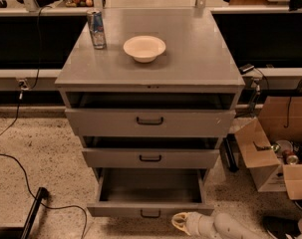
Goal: Close bottom drawer
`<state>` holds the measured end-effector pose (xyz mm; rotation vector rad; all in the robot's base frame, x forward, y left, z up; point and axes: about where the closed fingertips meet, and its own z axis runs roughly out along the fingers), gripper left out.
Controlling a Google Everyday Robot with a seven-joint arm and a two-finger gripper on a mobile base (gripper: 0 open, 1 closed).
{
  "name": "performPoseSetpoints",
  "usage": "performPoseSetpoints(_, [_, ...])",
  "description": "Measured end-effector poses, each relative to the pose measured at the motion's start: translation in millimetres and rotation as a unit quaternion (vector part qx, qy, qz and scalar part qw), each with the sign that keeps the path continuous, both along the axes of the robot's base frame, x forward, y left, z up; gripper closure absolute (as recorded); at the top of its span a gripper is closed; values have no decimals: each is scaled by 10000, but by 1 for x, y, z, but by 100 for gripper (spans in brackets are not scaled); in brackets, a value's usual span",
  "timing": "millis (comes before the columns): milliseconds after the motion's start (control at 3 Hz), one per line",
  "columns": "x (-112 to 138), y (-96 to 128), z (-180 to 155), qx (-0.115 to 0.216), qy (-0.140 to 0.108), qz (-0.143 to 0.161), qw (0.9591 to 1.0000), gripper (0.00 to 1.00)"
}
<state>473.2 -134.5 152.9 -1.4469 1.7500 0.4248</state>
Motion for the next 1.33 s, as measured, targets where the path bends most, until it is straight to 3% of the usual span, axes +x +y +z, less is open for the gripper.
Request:
performPoseSetpoints(667, [11, 6, -45, 30, 40, 55, 10000, 100])
performPoseSetpoints(1333, [42, 5, -42, 131, -114, 4, 9998, 100])
